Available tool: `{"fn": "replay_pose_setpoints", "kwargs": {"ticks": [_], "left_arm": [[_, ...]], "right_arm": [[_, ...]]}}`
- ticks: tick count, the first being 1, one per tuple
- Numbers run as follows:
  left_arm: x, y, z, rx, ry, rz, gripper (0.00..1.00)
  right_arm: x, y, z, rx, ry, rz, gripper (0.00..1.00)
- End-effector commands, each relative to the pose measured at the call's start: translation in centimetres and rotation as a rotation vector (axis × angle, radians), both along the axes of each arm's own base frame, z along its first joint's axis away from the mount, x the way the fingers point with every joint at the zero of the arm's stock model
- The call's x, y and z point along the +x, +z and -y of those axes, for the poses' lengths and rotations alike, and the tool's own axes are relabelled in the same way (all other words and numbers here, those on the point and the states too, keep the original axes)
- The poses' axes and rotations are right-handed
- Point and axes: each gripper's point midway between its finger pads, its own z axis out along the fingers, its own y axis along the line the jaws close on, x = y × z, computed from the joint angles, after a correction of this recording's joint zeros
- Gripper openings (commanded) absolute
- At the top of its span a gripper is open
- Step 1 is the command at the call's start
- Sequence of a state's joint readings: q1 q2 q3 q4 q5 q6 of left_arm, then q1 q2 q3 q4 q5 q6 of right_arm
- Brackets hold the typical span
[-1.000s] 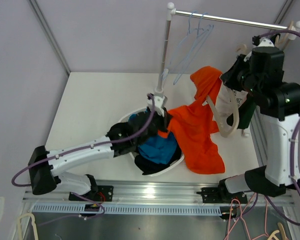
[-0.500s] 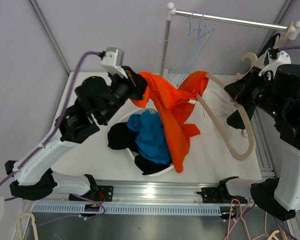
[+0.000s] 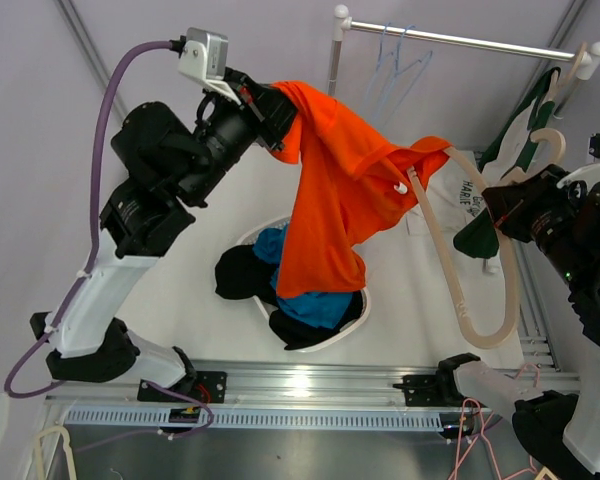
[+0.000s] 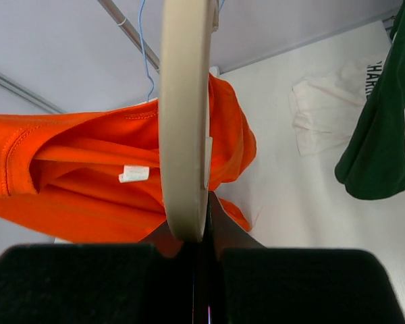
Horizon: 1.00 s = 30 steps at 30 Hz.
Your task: Remove the t-shirt from the hanger
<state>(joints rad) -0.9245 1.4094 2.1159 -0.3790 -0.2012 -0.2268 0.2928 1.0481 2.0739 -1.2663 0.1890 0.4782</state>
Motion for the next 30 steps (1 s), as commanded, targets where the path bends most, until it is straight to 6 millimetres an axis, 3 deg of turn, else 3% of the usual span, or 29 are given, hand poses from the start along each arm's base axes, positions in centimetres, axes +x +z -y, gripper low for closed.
{"fn": "replay_pose_setpoints", "kwargs": {"ticks": [1, 3, 4, 5, 6, 7, 8, 13, 16, 19, 20, 22, 23, 24, 25, 27, 28, 29, 30], "left_arm": [[0.8, 3.9, -3.6, -0.07, 0.073, 0.086, 0.0], [1.4, 3.0, -4.4, -0.075, 0.089, 0.048, 0.01], [0.3, 4.0, -6.4, -0.11, 0.111, 0.071, 0.01], [1.5, 1.2, -6.0, -0.067, 0.147, 0.034, 0.01], [1.1, 1.4, -6.8, -0.09, 0.161, 0.052, 0.01], [-0.9, 3.7, -9.2, -0.171, 0.177, 0.121, 0.01], [-0.1, 1.7, -8.8, -0.133, 0.197, 0.105, 0.01], [-0.7, 4.4, -12.3, -0.137, 0.297, 0.147, 0.0], [0.0, 4.3, -13.5, -0.11, 0.357, 0.133, 0.01], [1.3, 1.3, -13.5, -0.061, 0.39, 0.063, 0.0], [1.1, 1.3, -13.7, -0.087, 0.388, 0.066, 0.01], [1.6, -2.7, -13.3, -0.065, 0.389, 0.02, 0.01], [2.1, -4.8, -12.8, -0.061, 0.383, -0.011, 0.01], [1.4, -4.8, -13.3, -0.085, 0.377, -0.007, 0.01], [2.1, -7.3, -12.6, -0.048, 0.373, -0.046, 0.0], [2.4, -9.0, -12.3, -0.043, 0.368, -0.087, 0.01], [2.9, -11.6, -11.7, -0.018, 0.363, -0.13, 0.01], [3.0, -12.5, -11.5, -0.015, 0.36, -0.144, 0.01], [3.3, -15.5, -11.0, 0.004, 0.352, -0.2, 0.01]], "right_arm": [[0.1, 1.1, 0.1, 0.012, -0.01, 0.029, 0.0], [-0.7, 1.8, 0.2, 0.026, -0.002, 0.05, 0.0], [-1.0, 1.8, 0.2, 0.023, 0.0, 0.047, 0.0], [-1.3, 2.0, 0.5, 0.021, -0.007, 0.054, 0.0], [-1.1, 2.0, 0.5, 0.017, -0.011, 0.047, 0.0], [-1.1, 1.9, 0.5, 0.01, -0.011, 0.045, 0.0], [-0.9, 1.7, 0.5, 0.008, -0.01, 0.039, 0.0], [-0.4, 1.6, -1.4, 0.041, 0.075, 0.028, 0.0], [-1.8, 1.6, -3.8, 0.099, 0.212, -0.001, 0.0], [-4.2, 1.8, -6.4, 0.182, 0.372, -0.014, 0.0], [-4.9, 1.8, -7.1, 0.215, 0.416, -0.026, 0.0], [-6.3, 1.5, -9.4, 0.268, 0.562, -0.057, 0.0], [-7.1, 1.5, -9.7, 0.284, 0.595, -0.055, 0.0], [-7.4, 1.6, -10.0, 0.304, 0.613, -0.06, 0.0], [-7.9, 1.4, -10.3, 0.316, 0.64, -0.076, 0.0], [-8.6, 1.1, -10.7, 0.335, 0.672, -0.104, 0.0], [-9.1, 1.0, -10.9, 0.342, 0.698, -0.117, 0.0], [-9.4, 0.9, -10.8, 0.34, 0.695, -0.119, 0.0], [-9.4, 0.8, -10.0, 0.314, 0.65, -0.113, 0.0]]}}
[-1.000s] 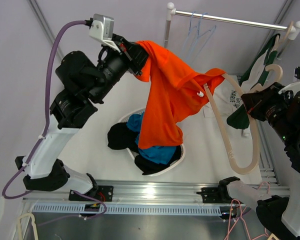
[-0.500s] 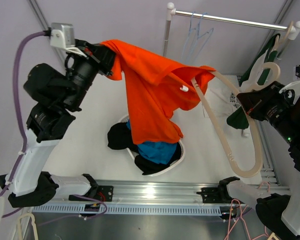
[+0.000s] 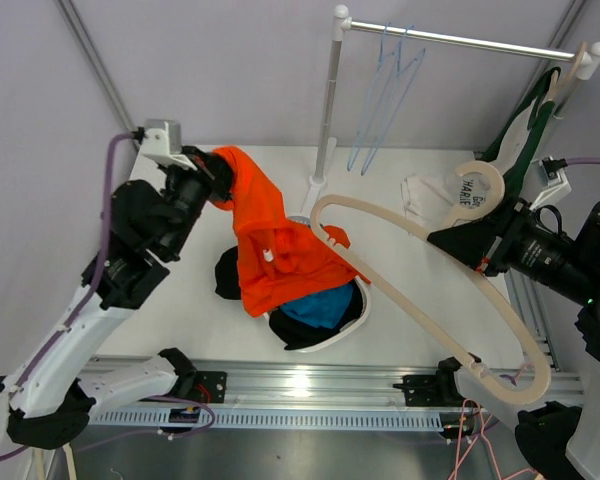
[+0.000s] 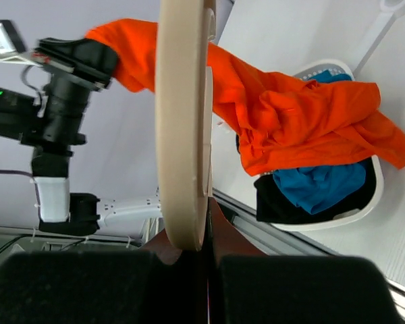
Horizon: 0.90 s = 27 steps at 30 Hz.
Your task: Remove the t-shirt from the hanger
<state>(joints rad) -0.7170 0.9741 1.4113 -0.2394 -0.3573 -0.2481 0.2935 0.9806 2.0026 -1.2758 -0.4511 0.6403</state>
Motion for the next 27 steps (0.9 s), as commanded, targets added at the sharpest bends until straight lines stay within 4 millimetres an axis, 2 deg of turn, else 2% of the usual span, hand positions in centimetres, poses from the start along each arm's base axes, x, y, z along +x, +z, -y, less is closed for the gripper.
{"fn": "replay_pose_setpoints", "kwargs": {"ticks": [1, 2, 3, 5, 6, 7, 8, 9, 10, 12, 13, 16, 18, 19, 20, 21, 22, 23, 24, 25, 27], "left_arm": [[0.6, -2.9, 0.3, -0.067, 0.001, -0.049, 0.01], [0.8, -5.1, 0.8, -0.072, -0.005, -0.096, 0.01], [1.0, -7.4, 1.0, -0.064, -0.005, -0.14, 0.01], [0.4, -10.3, 1.4, -0.096, -0.029, -0.204, 0.0], [0.0, -13.4, 2.3, -0.08, -0.065, -0.257, 0.01], [-0.6, -14.4, 2.7, -0.094, -0.088, -0.274, 0.01], [-1.6, -14.0, 2.9, -0.141, -0.122, -0.252, 0.01], [-2.8, -18.8, 4.4, -0.088, -0.163, -0.319, 0.01], [-3.6, -19.7, 5.1, -0.094, -0.19, -0.32, 0.0], [-5.5, -24.3, 6.9, -0.058, -0.244, -0.378, 0.01], [-5.9, -25.3, 7.8, -0.052, -0.269, -0.391, 0.01], [-6.9, -31.0, 10.7, 0.019, -0.352, -0.494, 0.01], [-6.3, -32.6, 11.9, 0.038, -0.356, -0.517, 0.01], [-5.5, -34.6, 12.9, 0.094, -0.342, -0.551, 0.01], [-5.1, -35.3, 13.6, 0.113, -0.353, -0.571, 0.01], [-4.0, -36.7, 13.6, 0.13, -0.332, -0.606, 0.01], [-2.6, -38.3, 14.9, 0.131, -0.325, -0.67, 0.01], [-2.9, -39.7, 15.7, 0.132, -0.386, -0.74, 0.0], [-1.2, -39.8, 16.0, 0.104, -0.375, -0.773, 0.01], [-1.3, -43.2, 15.8, 0.144, -0.356, -0.886, 0.01], [-0.8, -43.4, 16.9, 0.152, -0.369, -0.923, 0.01]], "right_arm": [[-1.5, 0.2, -0.1, 0.004, 0.038, -0.01, 0.0], [-1.8, 0.8, 0.5, -0.007, 0.01, 0.016, 0.0], [-1.5, 0.4, 0.9, -0.028, -0.019, 0.002, 0.0], [-0.4, 0.6, 2.3, -0.057, -0.117, 0.029, 0.0], [0.0, 1.0, 2.8, -0.06, -0.153, 0.049, 0.0], [0.5, 1.1, 3.3, -0.066, -0.192, 0.06, 0.0], [1.5, 1.1, 4.4, -0.087, -0.268, 0.073, 0.0], [2.5, 1.1, 4.7, -0.095, -0.296, 0.088, 0.0], [3.2, 0.9, 5.0, -0.109, -0.323, 0.091, 0.0], [5.2, 0.7, 5.7, -0.14, -0.387, 0.101, 0.0], [5.9, 0.6, 5.8, -0.152, -0.399, 0.102, 0.0], [8.3, 0.4, 6.4, -0.187, -0.464, 0.104, 0.0], [9.3, 0.8, 6.7, -0.201, -0.49, 0.132, 0.0], [9.8, 0.8, 7.2, -0.213, -0.523, 0.139, 0.0], [10.2, 1.4, 7.5, -0.213, -0.542, 0.166, 0.0], [10.5, 1.6, 7.7, -0.223, -0.555, 0.178, 0.0], [10.8, 2.0, 8.3, -0.232, -0.589, 0.193, 0.0], [11.4, 2.3, 8.5, -0.236, -0.604, 0.205, 0.0], [11.6, 2.5, 8.6, -0.254, -0.61, 0.219, 0.0], [12.0, 2.8, 8.7, -0.262, -0.619, 0.232, 0.0], [13.3, 3.1, 9.2, -0.287, -0.657, 0.252, 0.0]]}}
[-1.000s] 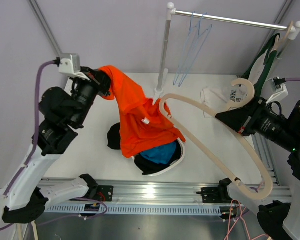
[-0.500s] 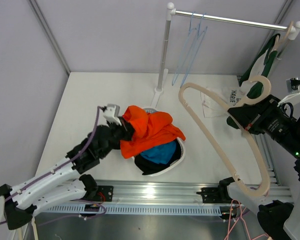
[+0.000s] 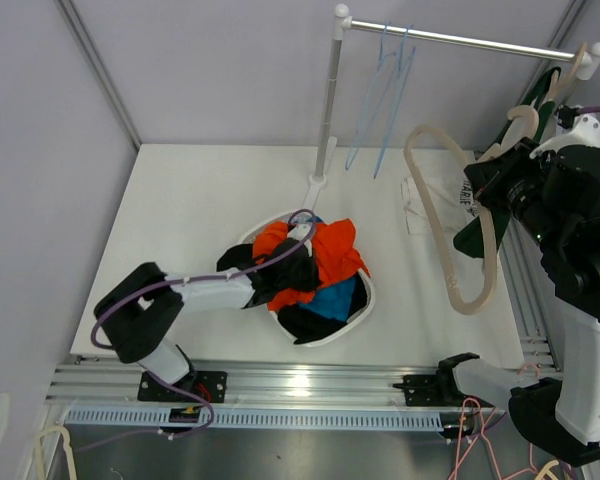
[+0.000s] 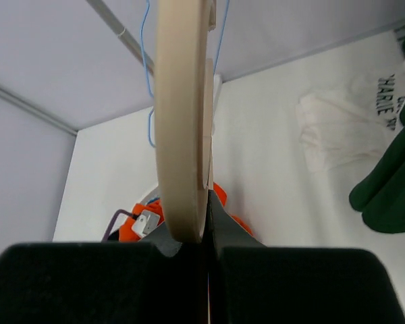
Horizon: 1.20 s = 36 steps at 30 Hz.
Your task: Remove the t-shirt from the hanger
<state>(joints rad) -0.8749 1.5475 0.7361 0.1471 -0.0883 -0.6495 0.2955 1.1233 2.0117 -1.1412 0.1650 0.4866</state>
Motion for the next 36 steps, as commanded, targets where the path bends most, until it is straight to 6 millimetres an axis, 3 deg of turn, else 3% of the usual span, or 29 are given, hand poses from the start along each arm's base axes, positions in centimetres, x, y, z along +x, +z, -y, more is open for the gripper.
{"fn": "replay_pose_setpoints", "kwargs": {"ticks": [1, 3, 5, 6, 7, 8, 9, 10, 13, 15, 17, 18, 22, 23, 28, 30, 31, 36], "left_arm": [[0.9, -0.3, 2.1, -0.062, 0.0, -0.112, 0.01], [0.2, -1.1, 1.8, -0.058, -0.001, -0.145, 0.01], [-0.2, 0.6, 1.9, -0.115, -0.018, -0.117, 0.03], [-1.2, 1.0, 1.7, -0.143, -0.055, -0.112, 0.09], [-1.3, 2.4, 1.8, -0.175, -0.067, -0.077, 0.27], [-2.0, 4.8, 1.3, -0.216, -0.077, -0.029, 0.36], [-2.0, 5.6, 0.7, -0.208, -0.059, 0.002, 0.42], [-2.1, 7.0, 0.3, -0.204, -0.055, 0.039, 0.49], [-2.7, 10.6, -1.2, -0.178, -0.038, 0.122, 0.55], [-3.5, 11.6, -2.4, -0.162, -0.038, 0.122, 0.63], [-3.9, 13.3, -2.9, -0.172, -0.045, 0.14, 0.95], [-4.2, 14.1, -3.0, -0.182, -0.056, 0.149, 0.99], [-6.4, 18.7, -4.8, -0.27, -0.098, 0.225, 0.99], [-6.8, 19.8, -5.1, -0.29, -0.106, 0.242, 0.99], [-8.4, 23.6, -7.5, -0.356, -0.103, 0.327, 0.99], [-8.7, 24.2, -8.3, -0.354, -0.102, 0.352, 1.0], [-8.8, 24.5, -8.5, -0.355, -0.102, 0.36, 1.0], [-9.0, 24.7, -9.3, -0.346, -0.096, 0.393, 1.0]], "right_arm": [[1.8, 3.7, 1.8, -0.069, -0.091, 0.156, 0.0], [3.4, 4.0, 1.9, -0.101, -0.115, 0.171, 0.0], [4.7, 4.8, 2.0, -0.124, -0.132, 0.204, 0.0], [5.0, 5.4, 2.1, -0.127, -0.139, 0.222, 0.0], [6.2, 5.3, 1.9, -0.14, -0.144, 0.215, 0.0], [6.7, 5.7, 2.1, -0.155, -0.161, 0.224, 0.0], [6.9, 6.7, 2.4, -0.158, -0.173, 0.247, 0.0], [8.1, 6.3, 2.2, -0.176, -0.179, 0.232, 0.0], [10.2, 6.7, 2.3, -0.21, -0.204, 0.235, 0.0], [11.4, 6.9, 2.4, -0.237, -0.219, 0.247, 0.0], [13.3, 6.5, 2.4, -0.257, -0.233, 0.246, 0.0], [14.0, 6.3, 2.4, -0.271, -0.234, 0.241, 0.0], [17.2, 5.4, 2.0, -0.287, -0.224, 0.219, 0.0], [17.5, 6.0, 2.2, -0.28, -0.227, 0.236, 0.0], [21.8, 4.9, 1.2, -0.282, -0.199, 0.226, 0.0], [22.7, 5.5, 1.2, -0.265, -0.192, 0.248, 0.0], [24.2, 4.5, 0.9, -0.264, -0.182, 0.235, 0.0], [27.3, 3.8, 0.6, -0.18, -0.107, 0.267, 0.0]]}}
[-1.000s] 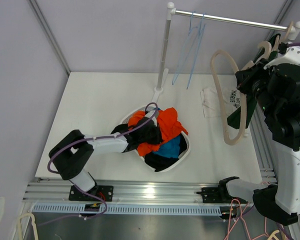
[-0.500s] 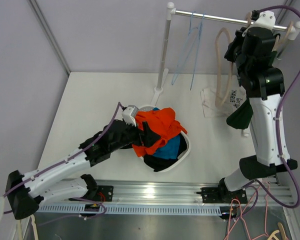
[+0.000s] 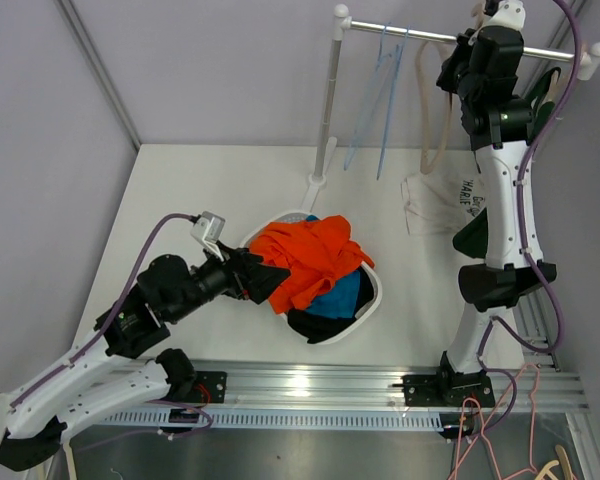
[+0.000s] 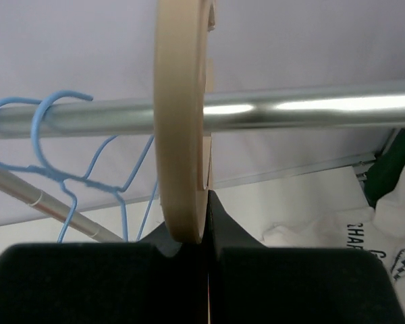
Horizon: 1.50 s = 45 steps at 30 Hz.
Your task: Remove the t-shirt from the hanger
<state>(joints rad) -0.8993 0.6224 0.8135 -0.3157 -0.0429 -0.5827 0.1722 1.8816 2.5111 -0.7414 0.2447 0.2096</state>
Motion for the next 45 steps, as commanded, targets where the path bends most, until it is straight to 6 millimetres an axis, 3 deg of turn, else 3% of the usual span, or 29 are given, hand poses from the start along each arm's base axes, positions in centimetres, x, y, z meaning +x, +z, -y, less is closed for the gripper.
{"fn": "replay_pose_setpoints", "kwargs": {"ticks": [1, 4, 8, 12, 21, 33, 45], "left_arm": [[0.1, -0.2, -0.6, 0.045, 0.013, 0.026, 1.0], [0.3, -0.3, -0.9, 0.052, 0.031, 0.036, 0.99], [0.4, -0.6, -1.0, 0.055, 0.039, 0.036, 0.99], [0.4, -0.9, -0.8, 0.054, 0.033, 0.017, 1.0], [0.3, -1.5, -0.6, 0.057, 0.028, 0.0, 0.99], [0.0, -2.2, -0.6, 0.044, 0.019, -0.019, 0.99], [-0.2, -2.3, -0.8, 0.043, 0.023, -0.025, 0.99]], "right_arm": [[1.7, 3.1, -0.3, 0.064, 0.068, 0.137, 0.0], [2.8, 3.4, -0.8, 0.074, 0.099, 0.168, 0.0], [4.8, 1.9, -1.4, 0.086, 0.123, 0.156, 0.0], [5.4, 0.4, -2.1, 0.11, 0.154, 0.114, 0.0], [4.0, -2.3, -3.4, 0.158, 0.222, -0.015, 0.0], [2.0, -3.3, -1.5, -0.041, 0.112, -0.054, 0.01], [1.7, -6.6, -2.6, -0.065, 0.159, -0.148, 0.03]]}}
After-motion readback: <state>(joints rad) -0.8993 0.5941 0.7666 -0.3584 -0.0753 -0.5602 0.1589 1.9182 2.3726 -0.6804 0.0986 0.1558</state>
